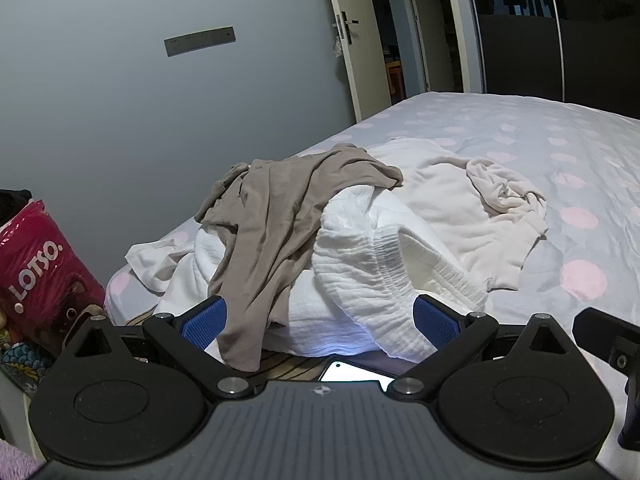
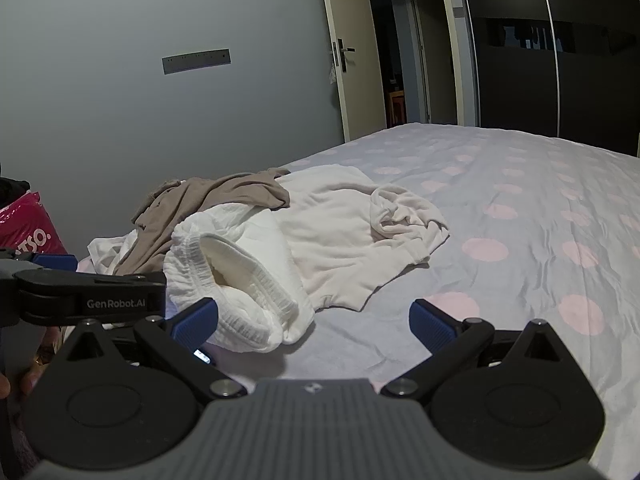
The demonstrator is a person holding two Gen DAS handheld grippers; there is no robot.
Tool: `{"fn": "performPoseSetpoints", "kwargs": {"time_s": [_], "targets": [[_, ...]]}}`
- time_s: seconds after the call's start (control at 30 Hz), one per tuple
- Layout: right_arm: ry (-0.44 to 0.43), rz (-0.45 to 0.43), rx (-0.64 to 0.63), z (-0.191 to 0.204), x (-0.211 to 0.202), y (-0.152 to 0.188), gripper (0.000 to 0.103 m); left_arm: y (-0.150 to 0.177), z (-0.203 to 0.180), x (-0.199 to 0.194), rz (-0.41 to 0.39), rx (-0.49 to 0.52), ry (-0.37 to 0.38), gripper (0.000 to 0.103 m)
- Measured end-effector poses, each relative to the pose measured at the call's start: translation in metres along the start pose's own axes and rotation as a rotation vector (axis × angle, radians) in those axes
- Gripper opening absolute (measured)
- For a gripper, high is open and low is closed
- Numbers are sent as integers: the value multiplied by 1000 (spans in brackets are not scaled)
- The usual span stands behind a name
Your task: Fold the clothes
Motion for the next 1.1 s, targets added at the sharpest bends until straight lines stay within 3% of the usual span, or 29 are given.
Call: {"fn": "performPoseSetpoints", "kwargs": {"time_s": [1.1], "targets": [[-1, 20, -4, 1, -1, -1, 102, 0, 3, 2, 47, -21, 40, 102]]}}
Point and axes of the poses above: each gripper's, at about its wrist camera, not at the fingertips, and x roughly the way its jaws point, z to its left, y to its underside, the point moved 1 cm from there along x, roughly the way its jaws point, and after that the axes turned 3 degrees about -z, right-handed, at the moved point
